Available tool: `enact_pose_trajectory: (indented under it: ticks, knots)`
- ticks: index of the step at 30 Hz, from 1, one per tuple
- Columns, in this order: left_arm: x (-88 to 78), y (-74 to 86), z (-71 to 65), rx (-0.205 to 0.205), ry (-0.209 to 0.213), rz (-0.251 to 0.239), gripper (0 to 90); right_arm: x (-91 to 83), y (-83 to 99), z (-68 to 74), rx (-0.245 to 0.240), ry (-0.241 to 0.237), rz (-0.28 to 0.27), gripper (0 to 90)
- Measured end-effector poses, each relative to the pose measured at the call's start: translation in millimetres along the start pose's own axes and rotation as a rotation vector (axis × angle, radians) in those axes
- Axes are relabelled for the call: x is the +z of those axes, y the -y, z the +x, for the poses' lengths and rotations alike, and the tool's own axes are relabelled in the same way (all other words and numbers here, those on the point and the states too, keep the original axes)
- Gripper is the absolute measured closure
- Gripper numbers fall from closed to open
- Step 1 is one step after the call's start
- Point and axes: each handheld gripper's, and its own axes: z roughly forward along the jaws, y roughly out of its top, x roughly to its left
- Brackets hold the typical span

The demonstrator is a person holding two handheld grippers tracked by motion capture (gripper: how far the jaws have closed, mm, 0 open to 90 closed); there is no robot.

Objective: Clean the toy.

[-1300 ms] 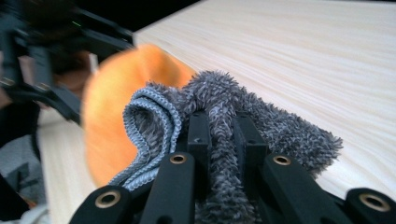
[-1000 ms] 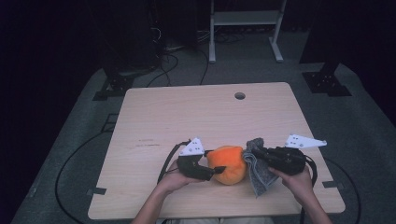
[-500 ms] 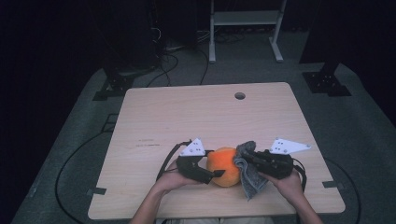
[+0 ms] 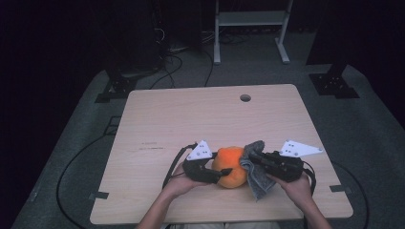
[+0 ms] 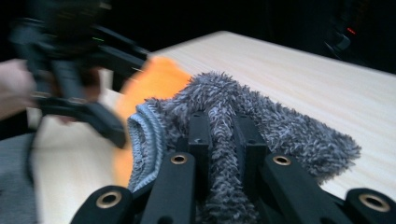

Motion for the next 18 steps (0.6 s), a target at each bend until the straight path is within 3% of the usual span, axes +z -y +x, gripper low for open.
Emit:
enact_pose_trajectory:
  ticks: [3,5,9,13,16,18]
  knots:
    - [2.8,0.1,-5.7,0.032,0.001,0.023,35.2,6.5,-8.5,17.3,-0.067,-0.03,-0.001,79.0]
    - [4.2,4.9,-3.8,0.022,0.008,0.03,35.2,9.7,-8.3,20.5,-0.096,-0.02,0.026,79.0]
    - [4.3,10.0,0.5,-0.006,0.027,0.022,36.0,9.3,0.5,7.8,-0.056,0.001,0.041,79.0]
    - [4.7,10.9,-0.3,0.012,0.048,0.024,34.1,5.9,9.0,-7.6,0.001,0.027,0.051,78.9]
    - [4.5,9.9,1.4,0.009,0.099,0.029,23.2,4.1,13.2,-11.9,0.015,0.025,0.062,78.9]
    - [3.8,9.0,2.8,0.002,0.069,0.022,18.1,3.1,14.9,-12.1,0.008,0.025,0.065,78.9]
